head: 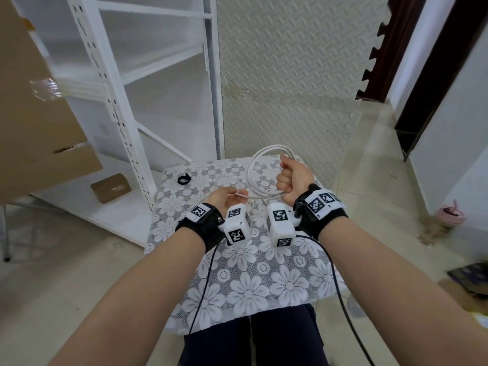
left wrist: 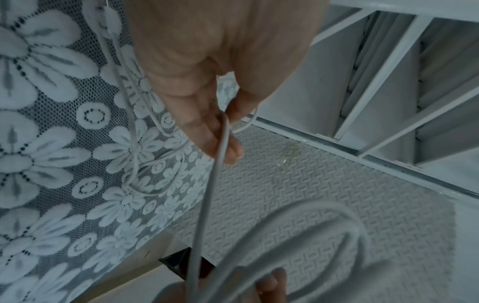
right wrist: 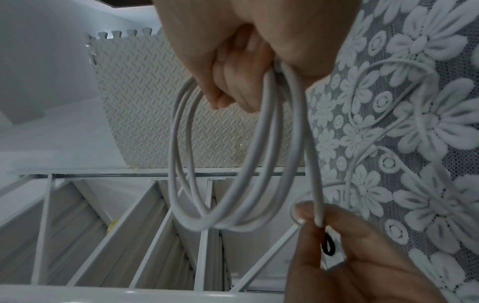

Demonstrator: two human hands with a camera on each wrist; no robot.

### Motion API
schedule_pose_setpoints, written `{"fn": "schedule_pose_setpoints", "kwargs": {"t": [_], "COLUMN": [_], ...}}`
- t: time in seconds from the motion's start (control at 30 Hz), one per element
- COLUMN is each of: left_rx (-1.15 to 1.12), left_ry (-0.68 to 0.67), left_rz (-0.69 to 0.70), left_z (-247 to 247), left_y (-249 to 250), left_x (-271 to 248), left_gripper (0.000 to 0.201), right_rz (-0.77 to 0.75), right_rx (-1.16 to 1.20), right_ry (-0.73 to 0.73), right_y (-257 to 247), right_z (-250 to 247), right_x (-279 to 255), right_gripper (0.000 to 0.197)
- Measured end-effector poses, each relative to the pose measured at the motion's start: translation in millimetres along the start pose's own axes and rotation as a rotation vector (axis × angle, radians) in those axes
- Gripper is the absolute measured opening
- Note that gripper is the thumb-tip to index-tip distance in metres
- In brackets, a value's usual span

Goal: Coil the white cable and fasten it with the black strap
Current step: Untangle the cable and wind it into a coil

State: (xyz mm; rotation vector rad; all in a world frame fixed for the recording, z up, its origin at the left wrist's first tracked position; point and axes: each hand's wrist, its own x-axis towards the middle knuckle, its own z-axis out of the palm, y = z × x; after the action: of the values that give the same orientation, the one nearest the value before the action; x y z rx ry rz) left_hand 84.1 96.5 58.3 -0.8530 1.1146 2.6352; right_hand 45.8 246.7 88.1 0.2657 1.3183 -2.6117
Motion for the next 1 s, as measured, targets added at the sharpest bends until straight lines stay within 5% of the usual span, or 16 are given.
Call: {"fn": "schedule_pose_setpoints", "kwargs": {"t": [0.1, 0.27, 0.6, 1.0], "left_rx": [-0.003, 0.056, 0.36, 0.486], "left_ry": [0.002, 0.013, -0.035, -0.125], "left_rz": [0.019, 0.028, 0.19, 0.394], "left_z": [-1, -3, 9, 9], "left_y": [1, 3, 12, 27], "left_x": [0, -4, 19, 100], "left_gripper": [0.037, 0.023, 0.03, 0.021], "right_rz": [-0.002, 0.016, 0.068, 0.063], "right_rx": [-0.005, -0.007, -0.064, -0.126], "right_ry": [0.016, 0.035, 0.066, 0.082], "right_y": [2, 6, 22, 44], "right_z": [-4, -9, -14, -18], "right_x": [2, 5, 31, 110], "right_gripper": [0.032, 0.033, 0.034, 0.03]}}
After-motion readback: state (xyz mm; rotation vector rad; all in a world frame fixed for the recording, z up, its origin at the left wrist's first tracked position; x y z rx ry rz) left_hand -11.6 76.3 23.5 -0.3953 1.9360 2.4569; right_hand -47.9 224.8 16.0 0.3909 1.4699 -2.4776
